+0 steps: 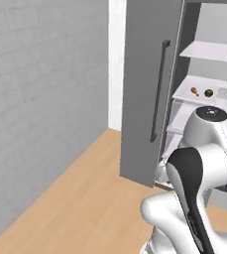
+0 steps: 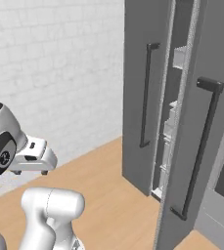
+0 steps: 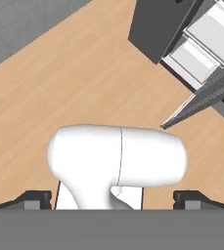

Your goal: Place one avocado and one chicken drumstick in each tupperware on the nearby counter, to pack two identical lunches.

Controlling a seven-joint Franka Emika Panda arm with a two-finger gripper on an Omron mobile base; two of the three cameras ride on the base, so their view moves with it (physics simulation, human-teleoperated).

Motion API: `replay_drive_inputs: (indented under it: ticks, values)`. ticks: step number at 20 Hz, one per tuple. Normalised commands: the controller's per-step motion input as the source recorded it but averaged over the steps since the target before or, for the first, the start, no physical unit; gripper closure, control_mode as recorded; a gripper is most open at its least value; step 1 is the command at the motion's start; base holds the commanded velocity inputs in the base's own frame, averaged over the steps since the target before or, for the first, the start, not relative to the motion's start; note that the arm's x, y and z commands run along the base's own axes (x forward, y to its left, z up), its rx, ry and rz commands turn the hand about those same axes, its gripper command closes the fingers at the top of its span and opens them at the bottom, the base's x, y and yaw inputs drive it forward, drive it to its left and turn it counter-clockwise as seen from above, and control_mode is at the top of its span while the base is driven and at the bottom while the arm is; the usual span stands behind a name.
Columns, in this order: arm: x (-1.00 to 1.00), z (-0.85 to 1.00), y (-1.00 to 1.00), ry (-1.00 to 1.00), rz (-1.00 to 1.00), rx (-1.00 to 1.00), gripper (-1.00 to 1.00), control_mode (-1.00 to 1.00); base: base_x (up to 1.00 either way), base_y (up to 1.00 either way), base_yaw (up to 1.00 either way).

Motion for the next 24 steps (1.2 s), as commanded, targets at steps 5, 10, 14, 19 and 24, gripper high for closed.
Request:
replay_drive_inputs:
  ticks: [5,10,14,19,24]
  values:
    - [0.00,0.00,0.00,0.00,0.00,0.00,-1.00,1.00,0.65,0.38,-0.52]
    - [0.00,0.00,0.00,0.00,0.00,0.00,-1.00,1.00,0.49,0.26,-0.58]
    - [0.00,0.00,0.00,0.00,0.00,0.00,-1.00,1.00,0.53,0.38,-0.54]
    - [0.00,0.00,0.00,0.00,0.00,0.00,-1.00,1.00,0.51,0.46,-0.49]
    - [0.00,0.00,0.00,0.00,0.00,0.00,-1.00,1.00,0.46,0.37,-0.43]
